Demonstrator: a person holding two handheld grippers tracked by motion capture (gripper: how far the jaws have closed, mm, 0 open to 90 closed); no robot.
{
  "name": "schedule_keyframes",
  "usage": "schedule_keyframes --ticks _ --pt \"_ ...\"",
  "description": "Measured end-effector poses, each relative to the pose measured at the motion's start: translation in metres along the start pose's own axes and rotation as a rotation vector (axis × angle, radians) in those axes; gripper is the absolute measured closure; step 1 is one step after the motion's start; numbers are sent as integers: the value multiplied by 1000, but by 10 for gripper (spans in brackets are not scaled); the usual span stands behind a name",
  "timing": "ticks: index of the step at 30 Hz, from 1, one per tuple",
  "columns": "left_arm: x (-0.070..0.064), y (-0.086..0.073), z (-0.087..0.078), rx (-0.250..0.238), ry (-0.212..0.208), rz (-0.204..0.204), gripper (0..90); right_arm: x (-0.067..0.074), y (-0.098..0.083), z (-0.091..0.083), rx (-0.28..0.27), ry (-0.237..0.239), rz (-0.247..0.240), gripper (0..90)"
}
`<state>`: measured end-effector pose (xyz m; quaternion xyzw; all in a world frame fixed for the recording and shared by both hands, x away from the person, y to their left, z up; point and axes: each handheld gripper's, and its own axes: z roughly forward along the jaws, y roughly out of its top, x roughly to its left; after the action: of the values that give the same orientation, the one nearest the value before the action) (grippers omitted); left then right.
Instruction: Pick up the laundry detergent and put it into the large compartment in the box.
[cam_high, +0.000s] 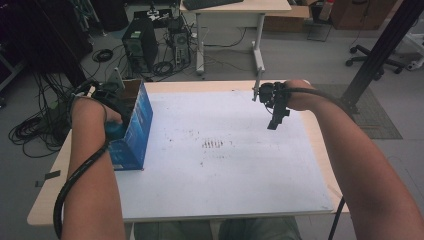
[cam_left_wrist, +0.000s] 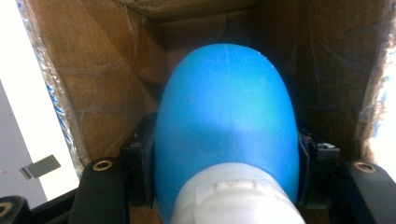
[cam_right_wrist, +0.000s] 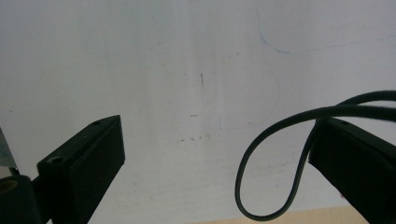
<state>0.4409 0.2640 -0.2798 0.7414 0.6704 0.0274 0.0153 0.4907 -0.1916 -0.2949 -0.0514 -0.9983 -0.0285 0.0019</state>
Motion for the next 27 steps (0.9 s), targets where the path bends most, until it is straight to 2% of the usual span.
schedule_keyframes --ticks 6,8,11,18,27 --pt "-2 -3 1 -24 3 22 374 1 -1 -1 -7 -6 2 31" --pt "-2 -4 1 -24 11 40 373 1 -1 -1 -9 -6 1 31" --pt "-3 -6 4 -29 32 89 367 2 -2 -2 -9 -8 1 31" --pt "-1 -6 6 -22 10 49 370 2 -4 -1 -13 -5 9 31" --pt "-1 -5 6 -14 -1 46 370 2 -1 -1 -15 -6 3 31"
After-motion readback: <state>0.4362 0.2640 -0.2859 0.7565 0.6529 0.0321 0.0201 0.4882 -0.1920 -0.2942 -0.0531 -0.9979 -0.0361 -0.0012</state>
